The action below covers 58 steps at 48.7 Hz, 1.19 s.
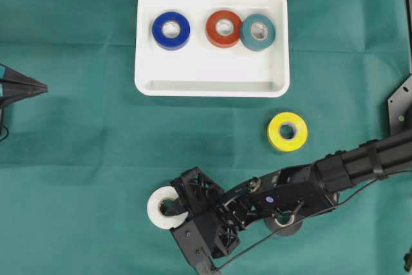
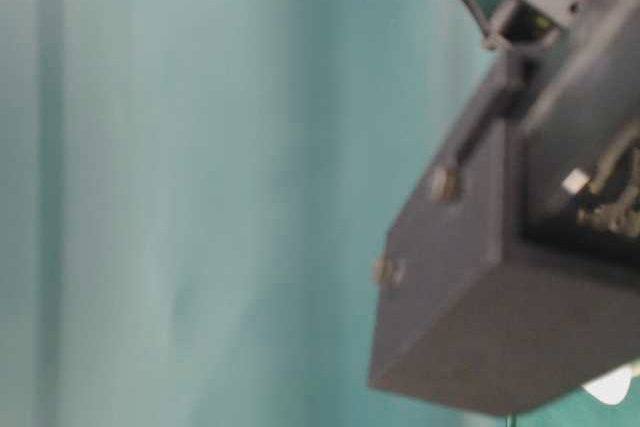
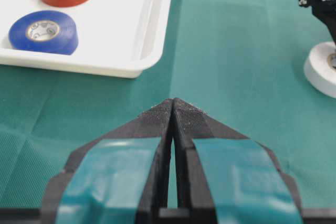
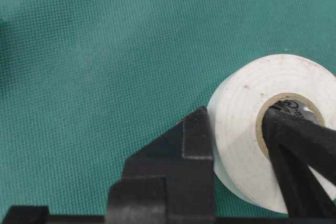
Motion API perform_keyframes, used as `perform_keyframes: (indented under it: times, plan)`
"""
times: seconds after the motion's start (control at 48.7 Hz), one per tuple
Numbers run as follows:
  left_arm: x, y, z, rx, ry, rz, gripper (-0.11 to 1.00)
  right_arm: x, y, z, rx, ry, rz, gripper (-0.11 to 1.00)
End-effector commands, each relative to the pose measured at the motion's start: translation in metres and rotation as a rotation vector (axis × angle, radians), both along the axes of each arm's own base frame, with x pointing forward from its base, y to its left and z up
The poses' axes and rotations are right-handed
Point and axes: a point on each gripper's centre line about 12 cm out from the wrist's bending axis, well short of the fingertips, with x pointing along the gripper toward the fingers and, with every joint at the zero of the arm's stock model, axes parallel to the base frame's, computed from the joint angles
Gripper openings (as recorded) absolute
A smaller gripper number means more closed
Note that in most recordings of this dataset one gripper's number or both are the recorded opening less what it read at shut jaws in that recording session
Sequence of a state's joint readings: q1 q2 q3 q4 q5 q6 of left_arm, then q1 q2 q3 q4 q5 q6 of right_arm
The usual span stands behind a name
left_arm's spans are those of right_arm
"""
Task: Put the tape into the white case with the right arm.
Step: 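Lower the right gripper and grasp the white tape roll, then lift the white tape and carry it into the tray's lower left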
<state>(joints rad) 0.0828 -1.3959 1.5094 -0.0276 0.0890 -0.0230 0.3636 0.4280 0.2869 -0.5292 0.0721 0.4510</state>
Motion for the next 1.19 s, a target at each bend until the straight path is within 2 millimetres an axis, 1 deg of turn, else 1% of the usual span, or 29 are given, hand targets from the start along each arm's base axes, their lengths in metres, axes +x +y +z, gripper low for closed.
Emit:
perform_keyframes:
  times: [0.0,0.082,0.205,0.308,0.452,0.554,0.739,0.903,1.006,1.026,1.17]
  plan:
    - [0.001,0.001,0.004,0.001,-0.011,0.003,0.01,0.004,0.001,0.045,0.027,-0.08,-0.008,0.04]
    - [0.001,0.001,0.004,0.001,-0.011,0.003,0.01,0.002,-0.001,0.057,0.02,-0.087,-0.019,0.04]
    - [0.001,0.001,0.005,0.001,-0.012,0.003,0.01,0.001,-0.003,0.071,0.011,-0.093,-0.033,0.04]
    - [0.001,0.001,0.005,0.001,-0.012,0.003,0.01,0.0,-0.004,0.075,0.008,-0.095,-0.039,0.04]
    - [0.001,0.001,0.005,0.001,-0.012,0.003,0.01,0.0,-0.006,0.074,0.002,-0.089,-0.043,0.04]
    - [0.001,0.001,0.005,0.001,-0.012,0.003,0.01,0.001,-0.012,0.077,-0.009,-0.084,-0.06,0.04]
    - [0.001,0.001,0.005,0.001,-0.012,0.003,0.01,0.003,-0.04,0.088,-0.041,-0.067,-0.134,0.04]
    - [0.001,0.001,0.005,0.001,-0.012,0.003,0.01,0.007,-0.066,0.092,-0.071,-0.072,-0.175,0.04]
    - [0.001,0.001,0.005,0.001,-0.012,0.003,0.01,0.011,-0.087,0.092,-0.105,-0.07,-0.208,0.04]
    - [0.001,0.001,0.005,0.001,-0.012,0.003,0.01,0.012,-0.094,0.091,-0.116,-0.066,-0.22,0.04]
    - [0.001,0.001,0.004,0.001,-0.011,0.003,0.01,0.015,-0.128,0.091,-0.141,-0.061,-0.281,0.04]
